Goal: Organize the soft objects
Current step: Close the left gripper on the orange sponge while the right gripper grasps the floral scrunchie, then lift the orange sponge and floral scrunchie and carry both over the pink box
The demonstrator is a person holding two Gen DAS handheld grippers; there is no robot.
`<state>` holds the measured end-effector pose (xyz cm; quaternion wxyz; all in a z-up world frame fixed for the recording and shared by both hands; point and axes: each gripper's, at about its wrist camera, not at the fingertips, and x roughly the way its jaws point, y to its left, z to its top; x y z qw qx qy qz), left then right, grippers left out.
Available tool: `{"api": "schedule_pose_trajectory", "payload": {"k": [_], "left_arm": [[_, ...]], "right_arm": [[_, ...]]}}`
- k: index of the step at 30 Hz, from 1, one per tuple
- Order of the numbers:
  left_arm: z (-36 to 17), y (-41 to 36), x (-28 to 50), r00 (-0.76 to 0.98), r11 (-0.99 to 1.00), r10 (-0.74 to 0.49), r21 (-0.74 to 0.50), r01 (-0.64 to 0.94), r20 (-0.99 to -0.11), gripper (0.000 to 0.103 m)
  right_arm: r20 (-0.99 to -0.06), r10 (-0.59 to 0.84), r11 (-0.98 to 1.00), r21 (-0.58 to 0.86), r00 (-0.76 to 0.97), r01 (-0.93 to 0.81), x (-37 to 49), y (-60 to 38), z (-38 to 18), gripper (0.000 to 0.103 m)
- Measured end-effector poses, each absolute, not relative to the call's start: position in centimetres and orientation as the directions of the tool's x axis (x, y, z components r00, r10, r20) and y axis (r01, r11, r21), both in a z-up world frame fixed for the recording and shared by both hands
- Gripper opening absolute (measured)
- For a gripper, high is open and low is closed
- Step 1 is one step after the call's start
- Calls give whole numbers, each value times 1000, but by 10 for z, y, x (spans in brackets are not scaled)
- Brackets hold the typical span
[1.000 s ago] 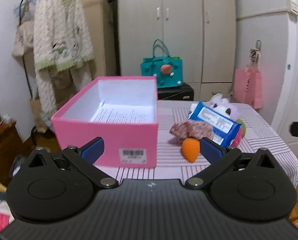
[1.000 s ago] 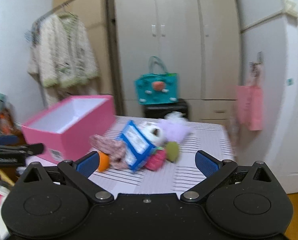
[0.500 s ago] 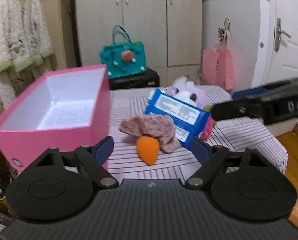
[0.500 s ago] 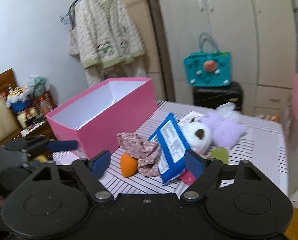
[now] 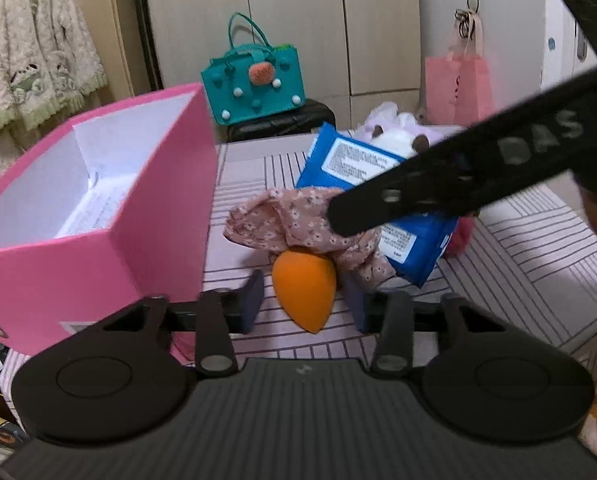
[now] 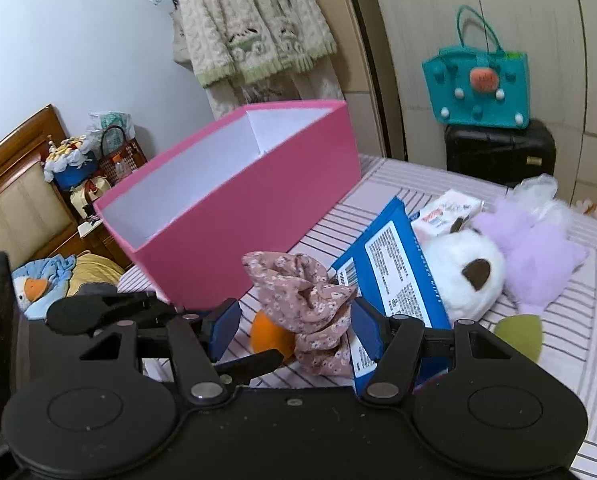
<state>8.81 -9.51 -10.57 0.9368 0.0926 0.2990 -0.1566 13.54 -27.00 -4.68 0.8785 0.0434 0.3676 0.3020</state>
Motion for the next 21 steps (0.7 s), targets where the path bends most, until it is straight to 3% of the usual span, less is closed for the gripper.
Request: {"api": "schedule_pose_trajectory", "payload": {"k": [10,11,12,15,21], "left_arm": [[-112,-95,102,773,939,-226,77,334,-593,36],[-113,-96,104,769,940,-222,78,332,-600,37],[-114,-96,106,765,941,-215,79,328,-607,37],[-114,-95,111,757,944,-220,62,324,-615,37],[-121,-95,117,732,942,-243,25,334,-636,38]], "right_arm": [[-656,542,825,296,525,-482,162,-255,-68,65],[-656,544,823,295,523,-485,161,-255,-68,54],[-658,547,821,300,518,-486,161,-257,-69,36],[-666,559,816,337,494,-469,163,-265,-75,13],[-684,536,825,300,495,-480,157,-271,-82,10]]}}
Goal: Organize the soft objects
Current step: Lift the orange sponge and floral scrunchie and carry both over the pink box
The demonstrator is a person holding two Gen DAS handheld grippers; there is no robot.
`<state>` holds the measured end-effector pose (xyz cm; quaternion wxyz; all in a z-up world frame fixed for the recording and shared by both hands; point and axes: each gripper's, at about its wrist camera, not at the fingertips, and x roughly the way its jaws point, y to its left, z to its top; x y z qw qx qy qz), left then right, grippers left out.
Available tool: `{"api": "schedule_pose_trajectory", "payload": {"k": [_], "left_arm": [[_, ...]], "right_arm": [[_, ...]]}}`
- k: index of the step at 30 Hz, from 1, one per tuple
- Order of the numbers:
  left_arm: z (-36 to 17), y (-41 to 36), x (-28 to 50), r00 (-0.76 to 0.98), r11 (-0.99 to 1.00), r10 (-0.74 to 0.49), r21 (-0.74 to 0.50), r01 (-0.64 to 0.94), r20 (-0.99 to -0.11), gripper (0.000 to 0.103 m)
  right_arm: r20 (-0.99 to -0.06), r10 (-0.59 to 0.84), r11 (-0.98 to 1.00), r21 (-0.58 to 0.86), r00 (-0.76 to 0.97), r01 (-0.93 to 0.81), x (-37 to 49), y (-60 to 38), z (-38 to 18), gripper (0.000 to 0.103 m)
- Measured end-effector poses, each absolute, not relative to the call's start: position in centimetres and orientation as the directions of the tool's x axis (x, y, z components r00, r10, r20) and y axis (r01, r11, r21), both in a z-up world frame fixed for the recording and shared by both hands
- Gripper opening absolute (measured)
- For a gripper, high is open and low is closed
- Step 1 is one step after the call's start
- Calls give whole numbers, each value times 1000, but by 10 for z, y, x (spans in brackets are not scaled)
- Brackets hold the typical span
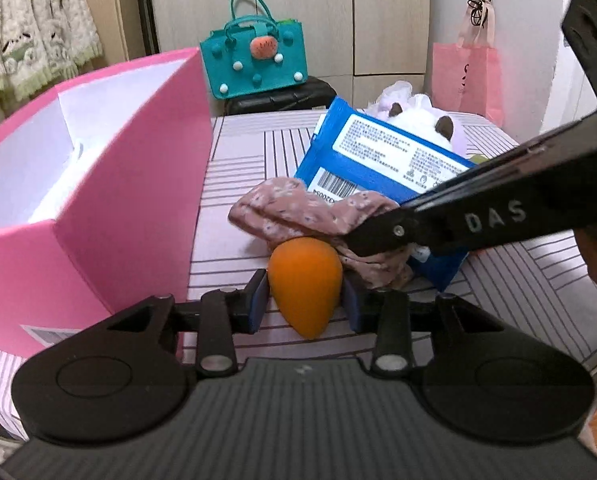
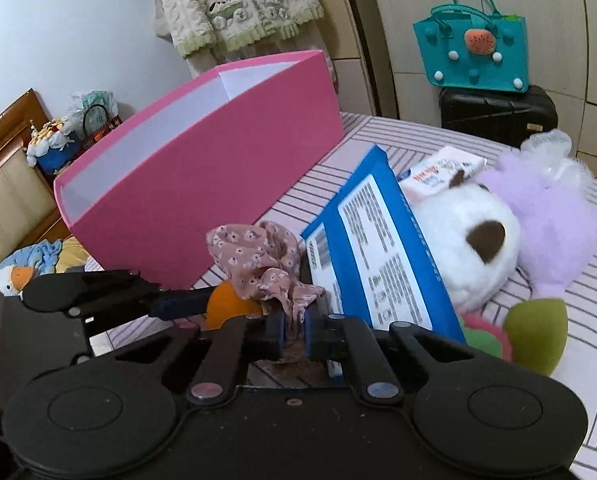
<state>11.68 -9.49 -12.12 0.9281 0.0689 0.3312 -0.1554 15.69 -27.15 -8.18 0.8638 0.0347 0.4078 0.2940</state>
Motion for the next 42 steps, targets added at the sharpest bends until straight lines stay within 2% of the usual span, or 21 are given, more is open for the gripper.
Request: {"api": "schedule_pose_trajectory", "payload": {"k": [6,14,32,42], "left_arm": [[-120,-94,115,721,933,-276,5,361,-636,34],[-104,-85,103,703,915,-322,-16,404,-634,34],[-77,-56,86,606,883,-395,-104,458,-690,34],[-71,-44,77,578,869,-412,-113,482,-704,34]], "right_arm": [[-682,549,815,308,483,-491,153,-275,-82,9],[-670,572,798,324,472,-508,144,-274,-70,9],[-665,644,742,423,378,-521,123,-259,-55,9],[-702,567,797,337,431,-501,108,-263,-38,9]]}}
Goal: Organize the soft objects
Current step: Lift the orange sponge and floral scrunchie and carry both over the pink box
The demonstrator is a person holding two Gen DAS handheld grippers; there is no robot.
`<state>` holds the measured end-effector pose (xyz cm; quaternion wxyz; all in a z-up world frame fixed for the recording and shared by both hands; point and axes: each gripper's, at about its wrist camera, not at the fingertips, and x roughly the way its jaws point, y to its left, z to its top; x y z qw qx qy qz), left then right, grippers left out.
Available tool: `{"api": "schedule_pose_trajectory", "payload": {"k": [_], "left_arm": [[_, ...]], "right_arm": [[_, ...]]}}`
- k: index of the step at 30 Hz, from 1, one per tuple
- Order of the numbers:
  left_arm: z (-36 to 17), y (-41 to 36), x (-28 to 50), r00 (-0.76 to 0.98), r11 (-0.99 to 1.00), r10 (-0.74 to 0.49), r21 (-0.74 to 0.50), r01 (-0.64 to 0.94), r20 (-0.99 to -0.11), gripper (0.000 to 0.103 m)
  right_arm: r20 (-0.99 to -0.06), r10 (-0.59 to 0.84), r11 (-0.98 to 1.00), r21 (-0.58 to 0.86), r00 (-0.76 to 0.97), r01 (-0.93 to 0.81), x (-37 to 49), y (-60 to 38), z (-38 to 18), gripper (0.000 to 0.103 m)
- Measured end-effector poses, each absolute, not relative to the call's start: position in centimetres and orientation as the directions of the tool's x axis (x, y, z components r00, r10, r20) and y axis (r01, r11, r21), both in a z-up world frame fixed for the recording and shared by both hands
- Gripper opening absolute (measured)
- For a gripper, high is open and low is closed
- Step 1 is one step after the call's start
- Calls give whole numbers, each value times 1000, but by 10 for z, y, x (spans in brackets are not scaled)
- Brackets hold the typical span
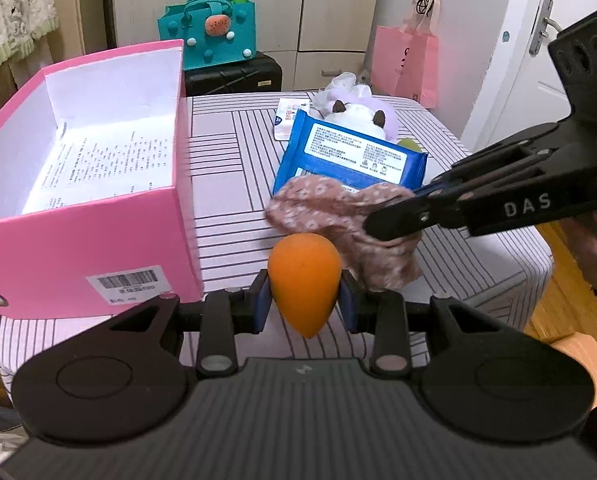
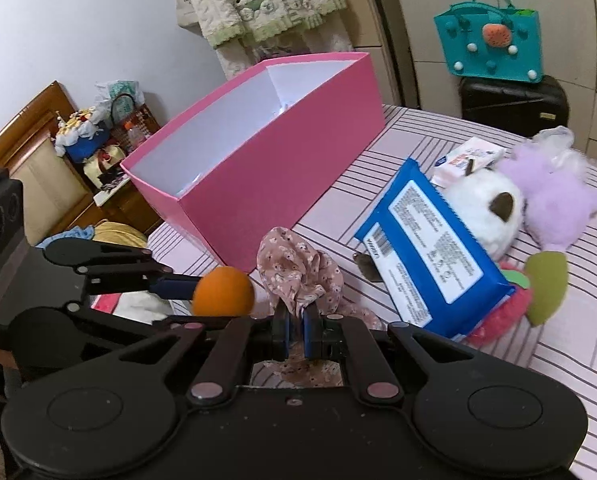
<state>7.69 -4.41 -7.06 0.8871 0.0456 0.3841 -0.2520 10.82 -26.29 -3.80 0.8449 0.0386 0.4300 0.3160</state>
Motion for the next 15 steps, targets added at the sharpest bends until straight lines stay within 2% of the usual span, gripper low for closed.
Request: {"api": "schedule_pose_trajectory", "payload": {"k": [5,15], "left_arm": [[-65,-35,73,545,858,-434,-144,494,-717,34],[-39,-12,61,516,846,-414,-108,522,-749,34]], "right_arm": [[-717,537,811,294,445,-506,98,-262,-28,9],[-738,551,770,269,391,-578,85,-246,14,9]]}}
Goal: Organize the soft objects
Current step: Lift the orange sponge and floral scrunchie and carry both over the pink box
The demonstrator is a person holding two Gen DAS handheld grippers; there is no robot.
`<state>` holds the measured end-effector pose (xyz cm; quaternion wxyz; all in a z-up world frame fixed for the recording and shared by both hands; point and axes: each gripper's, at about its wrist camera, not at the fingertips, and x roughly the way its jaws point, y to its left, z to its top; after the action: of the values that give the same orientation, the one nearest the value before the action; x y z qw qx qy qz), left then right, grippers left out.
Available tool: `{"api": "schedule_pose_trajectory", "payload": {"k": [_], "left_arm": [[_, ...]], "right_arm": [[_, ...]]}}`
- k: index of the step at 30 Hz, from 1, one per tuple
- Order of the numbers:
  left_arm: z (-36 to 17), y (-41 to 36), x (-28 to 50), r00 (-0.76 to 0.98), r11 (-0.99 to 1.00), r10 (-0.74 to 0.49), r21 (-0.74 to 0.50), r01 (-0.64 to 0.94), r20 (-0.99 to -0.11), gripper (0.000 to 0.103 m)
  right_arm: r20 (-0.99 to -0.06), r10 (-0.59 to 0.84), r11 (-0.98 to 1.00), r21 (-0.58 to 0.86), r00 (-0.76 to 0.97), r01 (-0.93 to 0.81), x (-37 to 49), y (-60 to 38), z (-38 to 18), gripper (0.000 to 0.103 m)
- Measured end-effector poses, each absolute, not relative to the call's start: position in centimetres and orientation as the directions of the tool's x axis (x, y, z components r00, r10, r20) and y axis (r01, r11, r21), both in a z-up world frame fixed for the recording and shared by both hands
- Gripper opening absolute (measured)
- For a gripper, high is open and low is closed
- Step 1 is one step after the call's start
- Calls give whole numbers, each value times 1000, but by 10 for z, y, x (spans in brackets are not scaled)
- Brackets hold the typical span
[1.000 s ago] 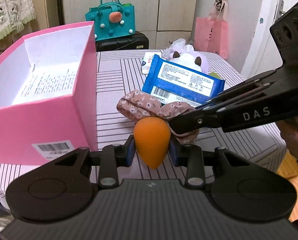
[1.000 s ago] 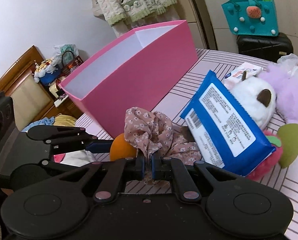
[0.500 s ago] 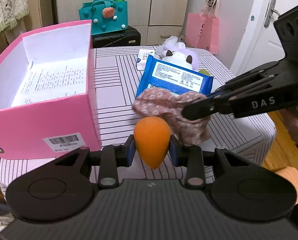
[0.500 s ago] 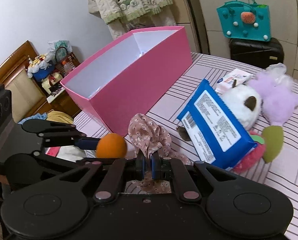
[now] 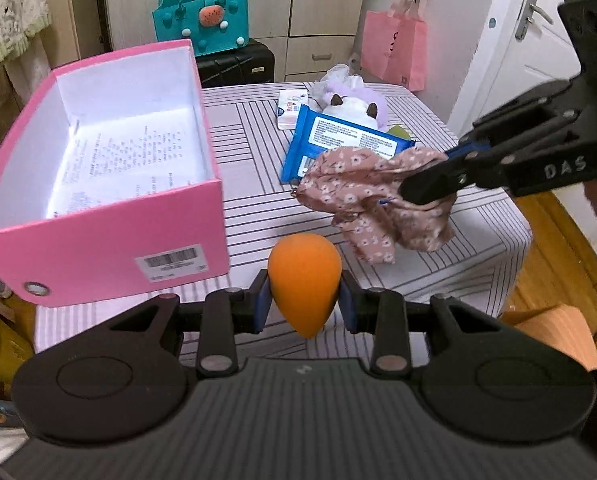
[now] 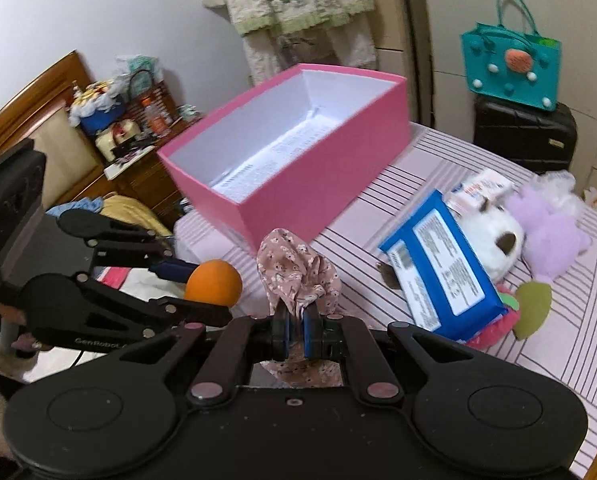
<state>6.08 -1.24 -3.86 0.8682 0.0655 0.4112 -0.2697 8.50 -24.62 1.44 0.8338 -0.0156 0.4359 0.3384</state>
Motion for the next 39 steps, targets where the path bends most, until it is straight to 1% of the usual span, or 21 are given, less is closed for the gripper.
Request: {"api": "schedule_pose_trajectory", "payload": {"k": [4,8,14,20,22,24,27,32,36,39], "left_arm": [[-28,1,59,498,847,-424,-136,515,-757,34],[-20,11,53,530,853,-421,-124,506,-736,34],[-1,28,56,551,852,-445,-144,503,-706,34],[25,39,71,629,865,-431,-98,492,-647,34],[29,42,78,659,878,-403,-64,475,-636,34],[31,45,89,661,880,-397,-58,472,-637,34],[34,52,110,647,879,-412,-91,469,-642,34],[37,58,145,680,897,-389,-86,434,-622,34],[31,63,185,679,918,-358,-108,382,-641,34],[20,64,215,666,932,-333,-127,339,-668,34]], "right_arm": [[-731,569,747,269,377,-607,80,-237,31,9],[-714,586,718,237,384,-654,70,-222,49,9],[-697,602,692,210,390,-691,70,-200,69,9],[-670,612,677,169,420,-716,92,-180,94,9],[-660,615,676,161,431,-719,102,-175,100,9],[-653,612,678,144,445,-721,113,-170,105,9],[-647,605,683,122,465,-720,131,-162,108,9],[-619,593,698,77,515,-712,167,-151,110,9],[-617,580,712,67,531,-700,205,-139,98,9],[-645,545,725,41,536,-688,234,-127,79,9]]}}
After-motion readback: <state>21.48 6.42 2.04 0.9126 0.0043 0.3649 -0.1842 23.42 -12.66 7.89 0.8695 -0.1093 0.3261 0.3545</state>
